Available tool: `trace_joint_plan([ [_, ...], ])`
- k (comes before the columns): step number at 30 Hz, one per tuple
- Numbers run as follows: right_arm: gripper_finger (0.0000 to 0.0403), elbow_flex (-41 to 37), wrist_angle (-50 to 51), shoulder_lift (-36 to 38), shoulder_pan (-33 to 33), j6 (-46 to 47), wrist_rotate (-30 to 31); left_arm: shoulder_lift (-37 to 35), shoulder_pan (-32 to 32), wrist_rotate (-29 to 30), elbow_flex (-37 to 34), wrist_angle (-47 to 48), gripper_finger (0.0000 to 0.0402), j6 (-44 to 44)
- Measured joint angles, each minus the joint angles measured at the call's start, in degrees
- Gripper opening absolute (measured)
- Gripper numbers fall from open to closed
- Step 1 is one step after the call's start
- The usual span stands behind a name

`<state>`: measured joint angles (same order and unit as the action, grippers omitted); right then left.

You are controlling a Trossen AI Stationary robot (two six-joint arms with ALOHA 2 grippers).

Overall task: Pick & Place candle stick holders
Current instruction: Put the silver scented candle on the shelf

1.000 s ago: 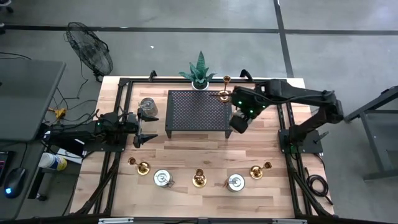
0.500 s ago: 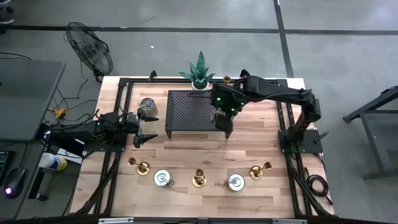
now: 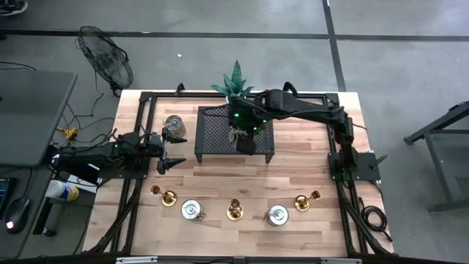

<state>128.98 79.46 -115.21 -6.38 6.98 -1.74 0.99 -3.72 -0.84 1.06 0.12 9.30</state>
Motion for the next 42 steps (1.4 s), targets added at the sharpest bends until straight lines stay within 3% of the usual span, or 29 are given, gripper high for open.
trace_joint_plan([
  [10,0.0348,2.5,-4.9,-4.5,-0.8,-2.5,2.5,0.0,0.0,0.0,0.0,0.0,0.0392,0.0],
  [42,0.0354,-0.5,-7.6,-5.6,-2.6,-7.3,1.8,0.0,0.0,0.0,-0.1,0.0,0.0392,0.0],
])
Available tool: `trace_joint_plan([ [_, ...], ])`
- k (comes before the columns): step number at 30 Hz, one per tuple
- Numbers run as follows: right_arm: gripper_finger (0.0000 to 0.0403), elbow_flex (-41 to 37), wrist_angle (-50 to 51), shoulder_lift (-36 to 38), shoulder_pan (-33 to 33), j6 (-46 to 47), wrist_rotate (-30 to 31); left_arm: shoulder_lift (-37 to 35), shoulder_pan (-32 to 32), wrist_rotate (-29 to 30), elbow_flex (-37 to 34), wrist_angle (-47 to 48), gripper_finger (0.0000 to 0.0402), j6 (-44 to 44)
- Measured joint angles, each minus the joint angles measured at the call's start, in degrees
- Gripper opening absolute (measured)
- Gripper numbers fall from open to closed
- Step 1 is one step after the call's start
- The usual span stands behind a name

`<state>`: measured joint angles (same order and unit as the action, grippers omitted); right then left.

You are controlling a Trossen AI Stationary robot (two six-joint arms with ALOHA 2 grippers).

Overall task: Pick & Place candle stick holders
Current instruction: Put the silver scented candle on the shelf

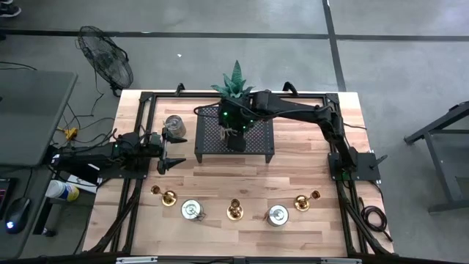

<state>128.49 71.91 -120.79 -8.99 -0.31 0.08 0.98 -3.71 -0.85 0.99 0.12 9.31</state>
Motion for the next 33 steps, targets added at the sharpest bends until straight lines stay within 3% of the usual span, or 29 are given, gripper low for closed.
trace_joint_plan([
  [33,0.0381,0.0,-0.2,-0.3,0.0,-1.1,2.5,0.0,0.0,0.0,0.1,0.0,0.0392,0.0],
])
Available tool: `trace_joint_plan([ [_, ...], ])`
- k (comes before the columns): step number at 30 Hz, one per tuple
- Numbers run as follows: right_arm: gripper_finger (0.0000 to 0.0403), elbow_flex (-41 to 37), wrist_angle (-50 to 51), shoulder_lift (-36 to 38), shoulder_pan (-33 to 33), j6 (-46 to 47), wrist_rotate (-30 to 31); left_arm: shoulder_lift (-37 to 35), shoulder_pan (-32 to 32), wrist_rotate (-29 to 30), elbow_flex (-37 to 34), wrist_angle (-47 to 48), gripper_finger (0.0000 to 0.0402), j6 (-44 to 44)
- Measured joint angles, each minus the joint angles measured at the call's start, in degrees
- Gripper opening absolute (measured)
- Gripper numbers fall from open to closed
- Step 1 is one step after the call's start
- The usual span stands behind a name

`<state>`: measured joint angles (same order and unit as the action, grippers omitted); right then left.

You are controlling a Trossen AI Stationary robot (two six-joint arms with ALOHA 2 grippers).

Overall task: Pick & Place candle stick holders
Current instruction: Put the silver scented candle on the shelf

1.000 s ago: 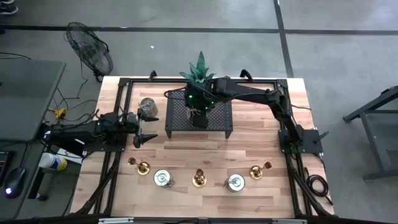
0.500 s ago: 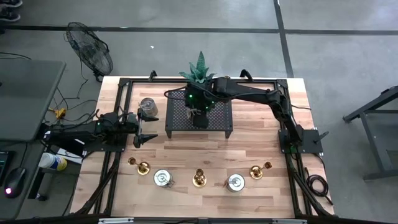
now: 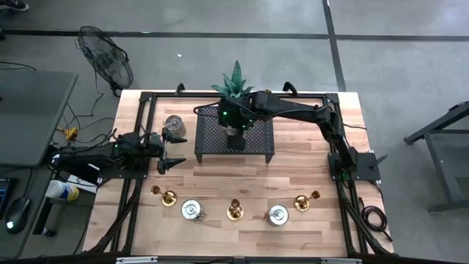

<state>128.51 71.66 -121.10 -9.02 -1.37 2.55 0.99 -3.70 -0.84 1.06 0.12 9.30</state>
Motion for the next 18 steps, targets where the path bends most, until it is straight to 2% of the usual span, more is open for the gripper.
trace_joint_plan([
  [6,0.0381,0.2,-0.2,0.0,-0.3,0.0,0.4,0.0,0.0,0.0,0.0,0.0,0.0392,0.0],
  [18,0.0381,5.7,-0.2,0.0,-0.7,-0.1,-0.5,0.0,0.0,0.0,0.0,0.0,0.0392,0.0],
])
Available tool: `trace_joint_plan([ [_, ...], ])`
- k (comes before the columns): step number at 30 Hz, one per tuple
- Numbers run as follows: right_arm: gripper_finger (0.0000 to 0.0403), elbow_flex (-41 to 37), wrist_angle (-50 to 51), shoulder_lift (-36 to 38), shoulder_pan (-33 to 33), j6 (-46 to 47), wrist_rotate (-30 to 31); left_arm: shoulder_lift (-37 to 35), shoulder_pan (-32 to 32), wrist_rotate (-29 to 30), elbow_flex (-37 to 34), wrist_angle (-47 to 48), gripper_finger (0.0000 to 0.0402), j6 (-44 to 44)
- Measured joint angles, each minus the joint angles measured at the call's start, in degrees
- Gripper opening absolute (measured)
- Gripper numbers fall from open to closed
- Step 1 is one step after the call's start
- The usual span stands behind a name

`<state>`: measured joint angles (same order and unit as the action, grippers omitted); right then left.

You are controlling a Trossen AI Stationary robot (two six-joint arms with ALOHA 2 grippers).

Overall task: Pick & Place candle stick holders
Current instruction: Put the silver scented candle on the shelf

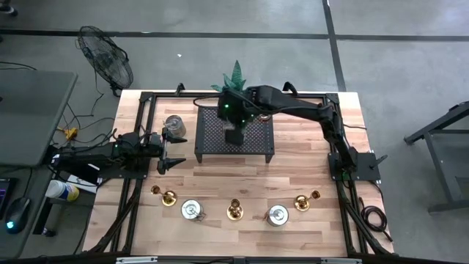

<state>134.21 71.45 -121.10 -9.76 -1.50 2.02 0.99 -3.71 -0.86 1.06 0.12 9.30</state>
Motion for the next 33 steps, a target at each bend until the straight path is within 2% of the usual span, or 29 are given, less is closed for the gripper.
trace_joint_plan([
  [10,0.0359,0.0,1.4,4.7,0.7,0.5,2.0,0.0,0.0,0.0,0.0,0.0,0.0392,0.0],
  [20,0.0307,-0.1,3.1,6.8,3.5,0.5,3.4,0.0,0.0,0.0,0.0,0.0,0.0392,0.0],
  [26,0.0251,-0.1,5.8,7.8,5.1,1.4,3.4,0.0,0.0,0.0,-0.1,0.0,0.0392,0.0],
  [33,0.015,-0.1,10.0,8.2,6.3,1.5,3.5,0.0,0.0,0.0,-0.1,0.0,0.0392,0.0],
])
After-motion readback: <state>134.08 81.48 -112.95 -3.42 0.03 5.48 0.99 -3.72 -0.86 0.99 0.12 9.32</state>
